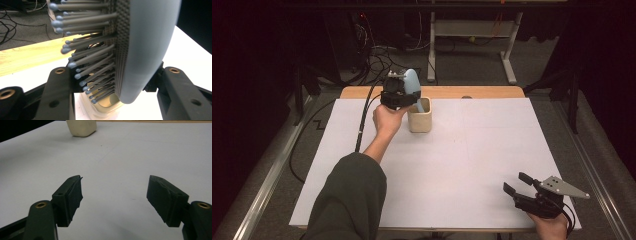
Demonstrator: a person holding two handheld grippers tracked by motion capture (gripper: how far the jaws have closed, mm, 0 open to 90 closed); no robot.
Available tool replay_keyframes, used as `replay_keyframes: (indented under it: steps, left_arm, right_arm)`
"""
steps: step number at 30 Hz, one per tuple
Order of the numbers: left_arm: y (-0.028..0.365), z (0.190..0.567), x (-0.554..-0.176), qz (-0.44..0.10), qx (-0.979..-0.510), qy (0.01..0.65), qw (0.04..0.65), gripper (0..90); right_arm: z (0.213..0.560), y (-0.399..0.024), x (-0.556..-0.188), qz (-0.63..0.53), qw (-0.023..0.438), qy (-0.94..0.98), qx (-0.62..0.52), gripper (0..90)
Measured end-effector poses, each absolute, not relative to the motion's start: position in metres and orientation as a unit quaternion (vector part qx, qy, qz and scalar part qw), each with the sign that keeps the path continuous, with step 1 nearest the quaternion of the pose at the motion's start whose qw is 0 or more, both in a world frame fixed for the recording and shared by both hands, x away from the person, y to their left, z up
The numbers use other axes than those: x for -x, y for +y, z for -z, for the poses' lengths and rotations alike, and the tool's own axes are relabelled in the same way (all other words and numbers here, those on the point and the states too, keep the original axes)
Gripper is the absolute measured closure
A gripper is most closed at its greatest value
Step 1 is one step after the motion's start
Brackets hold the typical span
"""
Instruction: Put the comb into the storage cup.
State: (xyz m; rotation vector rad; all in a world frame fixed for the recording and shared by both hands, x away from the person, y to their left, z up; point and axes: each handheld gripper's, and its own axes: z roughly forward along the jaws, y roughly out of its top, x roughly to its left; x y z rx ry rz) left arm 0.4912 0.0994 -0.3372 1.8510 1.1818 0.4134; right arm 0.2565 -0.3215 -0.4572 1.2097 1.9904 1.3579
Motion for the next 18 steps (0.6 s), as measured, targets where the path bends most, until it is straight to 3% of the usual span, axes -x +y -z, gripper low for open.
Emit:
replay_keyframes:
  steps: [18]
  left_arm:
    - [0.089,0.348,-0.490,-0.174,-0.756,0.469,0.422,49.4]
  right_arm:
    - [0.457,-0.321,-0.257,-0.491,0.222,0.720,-0.437,28.9]
